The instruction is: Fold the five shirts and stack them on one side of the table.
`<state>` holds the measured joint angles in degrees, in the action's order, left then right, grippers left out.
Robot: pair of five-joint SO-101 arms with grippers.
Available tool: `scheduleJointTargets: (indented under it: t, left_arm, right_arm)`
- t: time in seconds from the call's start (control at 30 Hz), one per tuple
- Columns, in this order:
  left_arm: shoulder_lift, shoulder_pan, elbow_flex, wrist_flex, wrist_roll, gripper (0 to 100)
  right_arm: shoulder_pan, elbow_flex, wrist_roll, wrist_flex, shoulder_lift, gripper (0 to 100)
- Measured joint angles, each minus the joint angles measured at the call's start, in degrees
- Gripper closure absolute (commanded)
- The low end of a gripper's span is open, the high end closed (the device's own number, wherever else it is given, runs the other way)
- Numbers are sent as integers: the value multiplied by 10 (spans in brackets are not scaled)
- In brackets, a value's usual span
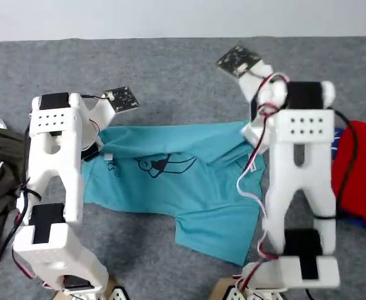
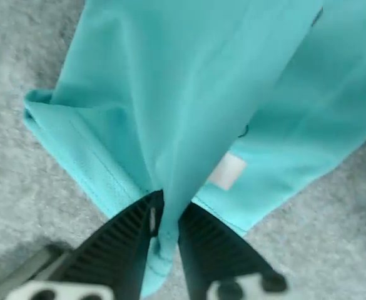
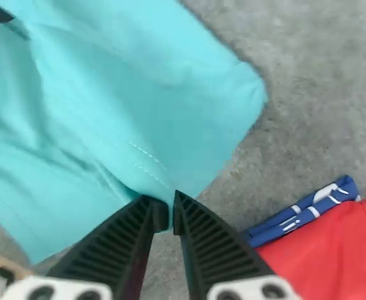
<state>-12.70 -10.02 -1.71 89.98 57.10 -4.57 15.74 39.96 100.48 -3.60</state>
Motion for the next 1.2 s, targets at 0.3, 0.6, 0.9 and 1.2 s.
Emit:
scheduleJointTargets:
  t: [0.3,0.6,0.9,1.2]
  left_arm:
    - [0,0,0,21,26,995]
    - [0,-1,11,15,43,995]
    - [0,-36,34,-21,52,995]
    - [0,-37,34,-18,72,994]
  right_arm:
    - [-37,-261,-1,0,-200,987]
    - [-54,-459,-1,0,-355,987]
    - [-55,-539,-2,0,-417,987]
    - [-97,-577,3,0,-420,987]
